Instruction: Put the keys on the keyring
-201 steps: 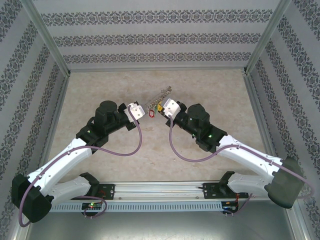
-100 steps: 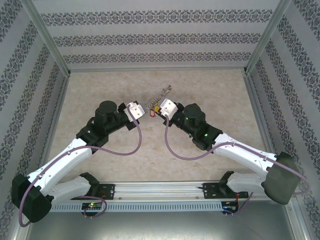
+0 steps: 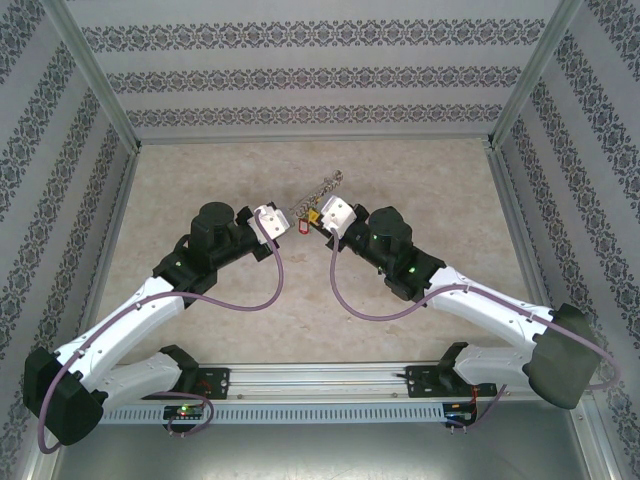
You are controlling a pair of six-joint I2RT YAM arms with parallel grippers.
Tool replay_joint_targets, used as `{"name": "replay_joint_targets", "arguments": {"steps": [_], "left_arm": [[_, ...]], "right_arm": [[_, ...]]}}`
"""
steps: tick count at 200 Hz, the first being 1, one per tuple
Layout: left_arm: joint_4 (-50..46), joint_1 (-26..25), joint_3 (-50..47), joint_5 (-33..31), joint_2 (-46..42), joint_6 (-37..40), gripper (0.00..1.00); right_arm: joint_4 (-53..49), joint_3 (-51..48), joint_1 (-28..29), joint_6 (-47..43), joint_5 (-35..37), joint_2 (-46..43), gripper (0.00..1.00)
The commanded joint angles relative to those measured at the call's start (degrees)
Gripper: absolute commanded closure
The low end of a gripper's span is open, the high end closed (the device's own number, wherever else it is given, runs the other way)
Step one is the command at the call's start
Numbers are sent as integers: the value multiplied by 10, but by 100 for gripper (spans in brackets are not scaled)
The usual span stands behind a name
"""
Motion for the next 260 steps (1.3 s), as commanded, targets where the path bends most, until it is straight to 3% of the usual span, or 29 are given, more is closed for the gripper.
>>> {"name": "replay_joint_targets", "arguments": {"steps": [1,36,92,137,170,260], "left_arm": [[50,-4,-2,8,-10,-8,100],[55,-4,-9,-3,-10,-6,100],[74,-4,-20,-26,-8,25,100],[79,-4,-16,-24,-8,67,100],[77,-4,-15,-13,-11,62,100],[77,-4,-23,-2,-25,52,100]], "right_arm": [[40,5,4,1,-18,-13,78],[45,-7,0,7,-40,-24,84],[47,-33,-4,45,-26,-48,74],[40,-53,-4,49,-74,-55,73],[56,-35,-3,40,-98,-32,70],[91,-19,-12,44,-84,0,59]]}}
